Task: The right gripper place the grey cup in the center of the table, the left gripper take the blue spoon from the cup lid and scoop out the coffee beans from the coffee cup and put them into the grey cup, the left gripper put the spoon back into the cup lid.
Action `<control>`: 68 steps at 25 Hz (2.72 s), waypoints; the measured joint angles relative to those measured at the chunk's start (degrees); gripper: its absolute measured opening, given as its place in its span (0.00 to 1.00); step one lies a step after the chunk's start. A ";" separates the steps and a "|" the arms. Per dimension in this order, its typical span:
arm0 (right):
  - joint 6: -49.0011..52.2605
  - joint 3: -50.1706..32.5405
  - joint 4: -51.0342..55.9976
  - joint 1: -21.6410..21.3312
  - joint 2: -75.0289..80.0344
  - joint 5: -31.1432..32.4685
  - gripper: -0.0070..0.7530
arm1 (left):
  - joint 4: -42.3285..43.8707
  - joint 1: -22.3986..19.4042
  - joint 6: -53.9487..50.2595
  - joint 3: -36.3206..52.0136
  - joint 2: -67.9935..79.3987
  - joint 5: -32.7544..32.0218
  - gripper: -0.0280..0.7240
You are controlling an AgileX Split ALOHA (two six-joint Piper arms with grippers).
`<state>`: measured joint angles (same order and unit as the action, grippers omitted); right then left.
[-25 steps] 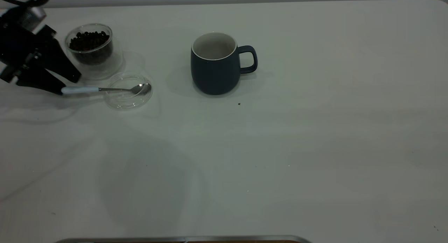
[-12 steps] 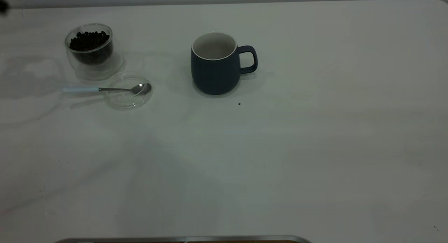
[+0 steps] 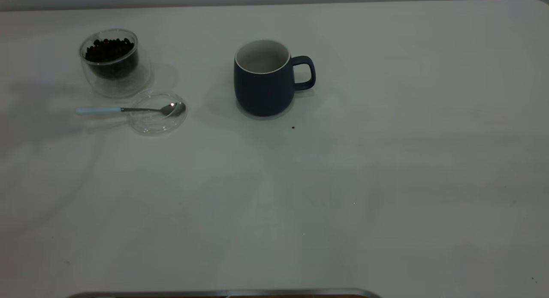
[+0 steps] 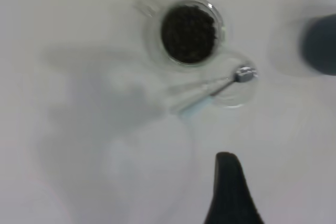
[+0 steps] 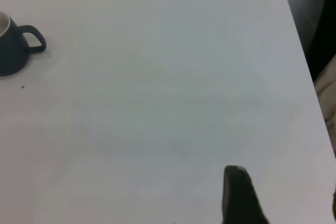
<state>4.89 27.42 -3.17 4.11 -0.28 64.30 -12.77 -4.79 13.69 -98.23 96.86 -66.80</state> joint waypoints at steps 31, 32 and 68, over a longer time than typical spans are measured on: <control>0.00 0.00 -0.04 0.00 0.00 0.00 0.60 | 6.40 10.47 -5.92 66.77 -70.22 3.56 0.77; 0.00 0.00 -0.04 0.00 0.00 0.00 0.60 | 6.40 10.47 -5.92 67.95 -72.97 4.39 0.77; 0.00 0.00 -0.04 0.00 0.00 0.00 0.60 | 6.32 2.67 -9.36 70.32 -97.89 1.78 0.77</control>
<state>4.89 27.42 -3.22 4.11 -0.28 64.30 -6.45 -2.12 4.32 -27.92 -1.03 -65.02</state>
